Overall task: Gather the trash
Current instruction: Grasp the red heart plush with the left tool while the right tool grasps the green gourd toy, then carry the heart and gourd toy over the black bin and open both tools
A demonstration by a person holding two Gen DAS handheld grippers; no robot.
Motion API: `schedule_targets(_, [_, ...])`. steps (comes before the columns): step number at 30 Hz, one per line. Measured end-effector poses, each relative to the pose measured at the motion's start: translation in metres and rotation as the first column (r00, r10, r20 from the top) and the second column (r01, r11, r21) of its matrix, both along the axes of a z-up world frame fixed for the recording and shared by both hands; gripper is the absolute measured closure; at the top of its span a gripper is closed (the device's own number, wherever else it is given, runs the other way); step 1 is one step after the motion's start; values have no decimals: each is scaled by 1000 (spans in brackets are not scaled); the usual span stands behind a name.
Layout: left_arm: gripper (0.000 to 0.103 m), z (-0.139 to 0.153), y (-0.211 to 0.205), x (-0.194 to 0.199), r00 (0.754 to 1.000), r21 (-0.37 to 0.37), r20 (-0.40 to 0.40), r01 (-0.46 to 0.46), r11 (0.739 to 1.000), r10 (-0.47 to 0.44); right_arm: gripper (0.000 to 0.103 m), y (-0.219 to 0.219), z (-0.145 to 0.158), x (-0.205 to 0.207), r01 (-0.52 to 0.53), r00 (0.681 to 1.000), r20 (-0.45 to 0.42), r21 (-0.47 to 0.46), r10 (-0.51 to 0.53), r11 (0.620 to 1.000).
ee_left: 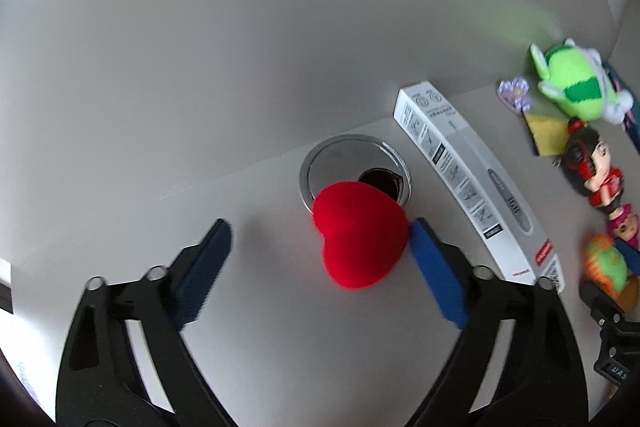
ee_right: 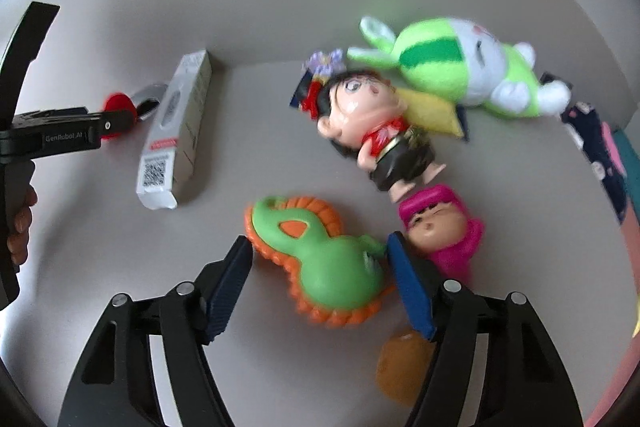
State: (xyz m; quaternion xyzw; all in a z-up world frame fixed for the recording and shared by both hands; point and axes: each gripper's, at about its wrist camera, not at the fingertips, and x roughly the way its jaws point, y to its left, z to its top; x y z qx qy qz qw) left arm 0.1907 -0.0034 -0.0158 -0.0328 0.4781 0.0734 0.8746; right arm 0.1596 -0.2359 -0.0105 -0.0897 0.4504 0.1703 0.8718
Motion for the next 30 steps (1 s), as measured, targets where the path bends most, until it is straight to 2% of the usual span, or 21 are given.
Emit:
schedule_targets(1, [29,0,0,2,1000,-2,0,4,1000,-4,42,-3,1,3,15,1000,-1,26,-15,1000])
schedule_targets(3, [44,2,0,3,1000,0,14,0,1000,0,55,-6,3,4,26,1000,11,29,-26,999])
schedule_targets(5, [57,4,-2,4,1000,-5,16,14,1000,-14,55,-7,5,4,24,1000,4,19,-24,1000])
schedule_targets(7, [64,5,-4,4,999,-7,15,29,1000,-28,55,-8,6,2,27,1000,-1,21,-27,999])
schedule_targets(13, [66,9,-1,-9,1000,-47,17,25,999,-24,55,-14,7,-7,54,999,-8,38,-53,998])
schedule_targets(14, [70,11,1,-13,999,-55,21,26,998,-25,55,-15,8,-10,56,998,-6,47,-56,997])
schedule_targets(25, [79,52,11,-64,996,-87,74,53,995,-47,55,-36,41,-50,103,993,39,121,-109,987])
schedule_targets(28, [81,47,4,-68,996,-91,54,74,993,-69,55,-40,47,-61,110,992,46,131,-117,985])
schedule_targets(30, [81,45,6,-73,997,-96,54,56,994,-51,55,-42,48,-67,112,992,46,138,-119,984])
